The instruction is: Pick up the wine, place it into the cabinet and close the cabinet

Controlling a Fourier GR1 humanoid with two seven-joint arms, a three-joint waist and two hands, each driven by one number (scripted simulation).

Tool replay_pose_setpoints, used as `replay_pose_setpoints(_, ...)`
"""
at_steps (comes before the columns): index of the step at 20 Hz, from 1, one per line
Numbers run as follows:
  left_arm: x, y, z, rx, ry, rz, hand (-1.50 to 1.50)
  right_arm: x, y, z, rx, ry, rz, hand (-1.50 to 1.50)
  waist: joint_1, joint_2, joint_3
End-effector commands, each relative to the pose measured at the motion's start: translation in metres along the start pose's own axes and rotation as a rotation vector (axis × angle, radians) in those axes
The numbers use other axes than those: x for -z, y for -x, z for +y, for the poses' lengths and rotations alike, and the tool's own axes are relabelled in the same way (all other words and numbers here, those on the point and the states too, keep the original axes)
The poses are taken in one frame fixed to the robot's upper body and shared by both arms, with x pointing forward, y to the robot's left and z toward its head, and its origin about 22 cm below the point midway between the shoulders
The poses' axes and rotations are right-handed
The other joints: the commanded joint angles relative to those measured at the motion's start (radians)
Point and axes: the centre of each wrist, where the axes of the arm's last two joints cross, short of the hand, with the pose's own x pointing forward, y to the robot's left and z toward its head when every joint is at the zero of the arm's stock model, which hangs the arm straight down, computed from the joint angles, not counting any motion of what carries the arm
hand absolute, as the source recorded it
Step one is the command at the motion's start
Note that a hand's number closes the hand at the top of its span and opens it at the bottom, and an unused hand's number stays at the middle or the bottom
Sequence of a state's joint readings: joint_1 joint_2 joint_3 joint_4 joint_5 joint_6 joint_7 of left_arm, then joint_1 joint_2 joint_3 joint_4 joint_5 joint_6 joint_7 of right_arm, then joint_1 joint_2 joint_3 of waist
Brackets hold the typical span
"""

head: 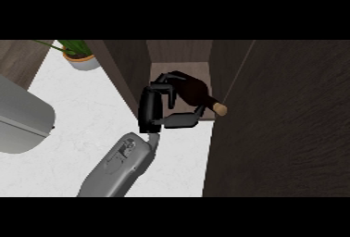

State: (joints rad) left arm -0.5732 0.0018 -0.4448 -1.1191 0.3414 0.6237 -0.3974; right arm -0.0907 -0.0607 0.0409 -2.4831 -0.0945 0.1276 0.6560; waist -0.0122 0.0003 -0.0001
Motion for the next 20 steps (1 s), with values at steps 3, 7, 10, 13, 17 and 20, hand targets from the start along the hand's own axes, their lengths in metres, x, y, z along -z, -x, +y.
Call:
replay_pose_setpoints(3, 0.013, 0.013, 0.015, -0.017, -0.027, -0.014, 1.5, -0.015, -0.013, 0.012, 0.054, -0.018, -0.037, -1.5, 0.002, 0.0, 0.0)
replay_pose_setpoints(7, 0.025, 0.017, 0.022, -0.009, -0.028, 0.028, 1.5, -0.016, -0.01, 0.005, 0.058, -0.019, -0.038, -1.5, 0.003, 0.0, 0.0)
replay_pose_setpoints(10, 0.025, 0.022, 0.015, -0.009, -0.01, 0.047, 1.5, -0.031, -0.021, 0.005, 0.07, -0.032, -0.033, -1.5, -0.012, 0.001, 0.0)
replay_pose_setpoints(13, 0.042, 0.01, 0.01, -0.041, -0.009, 0.073, 1.5, -0.018, -0.02, 0.012, 0.068, -0.043, -0.038, -1.5, -0.004, 0.0, 0.0)
replay_pose_setpoints(17, 0.059, 0.009, 0.026, -0.022, -0.022, 0.078, 1.5, -0.02, -0.012, 0.004, 0.068, -0.025, -0.038, -1.5, 0.002, 0.0, 0.0)
replay_pose_setpoints(20, 0.074, 0.017, 0.017, 0.043, -0.032, 0.098, 1.5, -0.029, -0.011, 0.015, 0.085, -0.026, -0.042, -1.5, -0.016, 0.003, 0.0)
